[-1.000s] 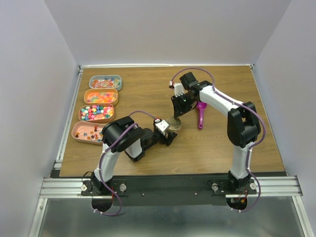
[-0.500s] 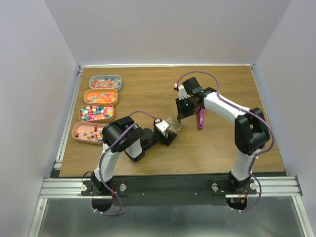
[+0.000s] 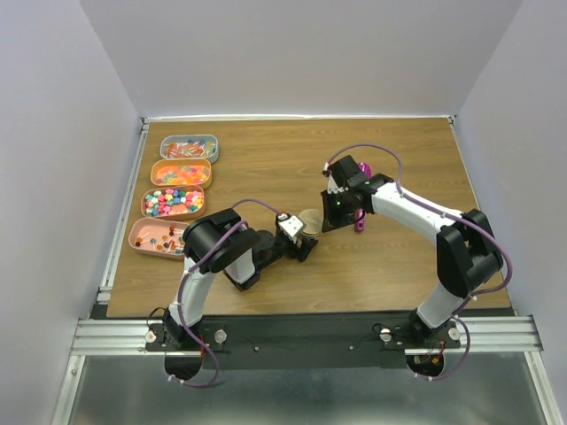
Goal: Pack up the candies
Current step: Screw the bottle lid onto the packing bottle.
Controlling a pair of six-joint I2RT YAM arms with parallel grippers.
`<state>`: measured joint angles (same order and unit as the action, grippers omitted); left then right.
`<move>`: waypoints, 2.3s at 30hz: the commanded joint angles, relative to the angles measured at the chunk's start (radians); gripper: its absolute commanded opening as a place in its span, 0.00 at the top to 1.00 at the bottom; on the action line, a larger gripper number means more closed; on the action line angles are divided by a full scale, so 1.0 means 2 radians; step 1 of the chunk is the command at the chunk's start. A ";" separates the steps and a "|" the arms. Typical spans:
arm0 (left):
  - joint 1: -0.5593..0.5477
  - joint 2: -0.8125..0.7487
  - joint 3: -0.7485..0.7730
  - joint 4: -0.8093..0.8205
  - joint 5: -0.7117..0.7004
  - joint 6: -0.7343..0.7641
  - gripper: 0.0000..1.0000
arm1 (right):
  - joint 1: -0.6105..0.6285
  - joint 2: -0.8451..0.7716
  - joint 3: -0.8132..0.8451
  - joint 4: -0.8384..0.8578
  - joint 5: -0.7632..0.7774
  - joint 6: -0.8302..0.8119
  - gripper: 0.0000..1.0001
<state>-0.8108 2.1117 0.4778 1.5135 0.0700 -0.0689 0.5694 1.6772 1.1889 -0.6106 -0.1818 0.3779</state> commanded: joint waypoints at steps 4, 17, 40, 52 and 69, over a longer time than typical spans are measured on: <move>0.004 0.026 -0.015 0.289 0.006 -0.025 0.19 | -0.032 0.004 0.039 -0.050 0.043 -0.029 0.71; 0.004 0.027 -0.015 0.288 0.013 -0.027 0.18 | -0.021 0.058 0.093 -0.038 -0.020 -0.078 0.32; 0.004 0.029 -0.013 0.289 0.001 -0.032 0.18 | 0.017 0.053 0.012 -0.037 -0.017 -0.053 0.78; 0.004 0.029 -0.015 0.288 0.014 -0.031 0.18 | 0.021 0.002 0.047 -0.045 0.050 -0.016 0.72; 0.004 0.034 -0.013 0.288 0.019 -0.037 0.17 | 0.023 0.030 -0.007 0.047 -0.122 -0.014 0.83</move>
<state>-0.8062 2.1117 0.4782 1.5143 0.0795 -0.0841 0.6086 1.6989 1.2598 -0.5838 -0.3161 0.3328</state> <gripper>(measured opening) 0.828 0.174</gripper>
